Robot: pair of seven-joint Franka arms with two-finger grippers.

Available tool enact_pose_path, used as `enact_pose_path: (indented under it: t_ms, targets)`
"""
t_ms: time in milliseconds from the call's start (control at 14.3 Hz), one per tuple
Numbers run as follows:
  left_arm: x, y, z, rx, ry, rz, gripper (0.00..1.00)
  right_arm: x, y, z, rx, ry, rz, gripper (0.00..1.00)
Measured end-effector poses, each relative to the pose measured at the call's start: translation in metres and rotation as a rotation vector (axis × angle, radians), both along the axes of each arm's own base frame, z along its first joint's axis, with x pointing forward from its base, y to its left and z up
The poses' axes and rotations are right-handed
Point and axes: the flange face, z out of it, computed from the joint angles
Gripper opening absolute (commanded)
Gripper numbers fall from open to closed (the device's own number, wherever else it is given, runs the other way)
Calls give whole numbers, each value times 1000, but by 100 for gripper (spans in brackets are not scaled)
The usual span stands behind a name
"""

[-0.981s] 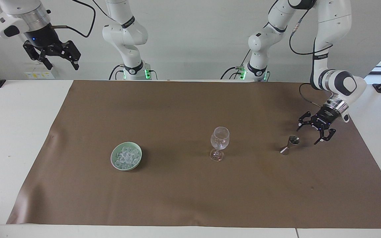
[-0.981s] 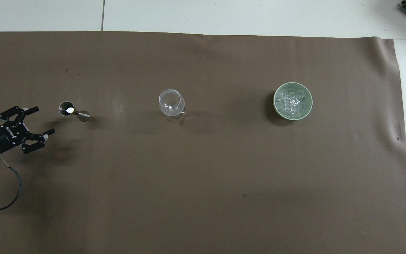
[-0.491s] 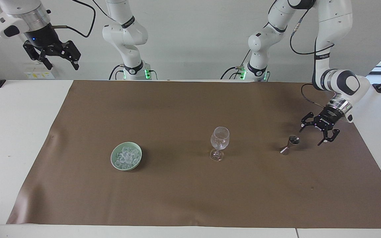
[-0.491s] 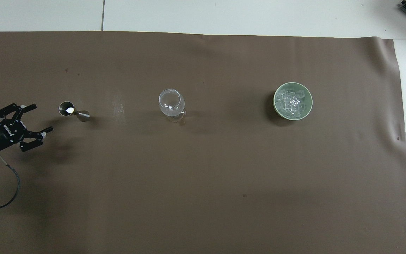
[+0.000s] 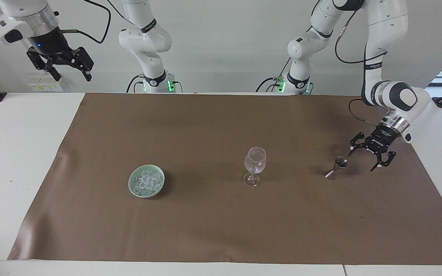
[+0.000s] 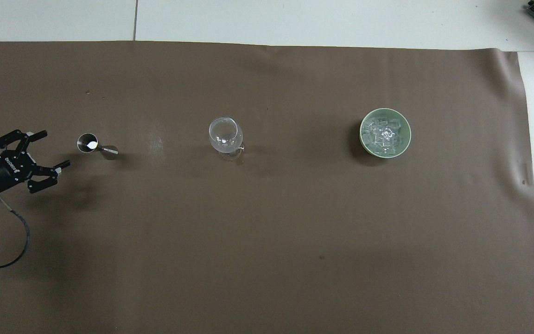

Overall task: Pour wine and add ice with both arms
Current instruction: 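Close the left gripper around the silver cup and lift it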

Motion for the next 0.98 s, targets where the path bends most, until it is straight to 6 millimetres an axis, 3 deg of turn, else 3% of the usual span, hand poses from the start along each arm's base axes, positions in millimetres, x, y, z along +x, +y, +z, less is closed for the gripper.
enact_pose_path:
  t_ms: [280, 561, 841, 981]
  targets:
    - [-1, -4, -6, -11, 10, 0, 100, 0, 0, 0, 0, 0, 0, 100]
    - [-9, -14, -30, -61, 18, 25, 100, 0, 0, 0, 0, 0, 0, 100]
    - [-7, -46, -39, -116, 20, 30, 100, 0, 0, 0, 0, 0, 0, 100]
    - [-6, -52, -40, -121, 21, 24, 100, 0, 0, 0, 0, 0, 0, 100]
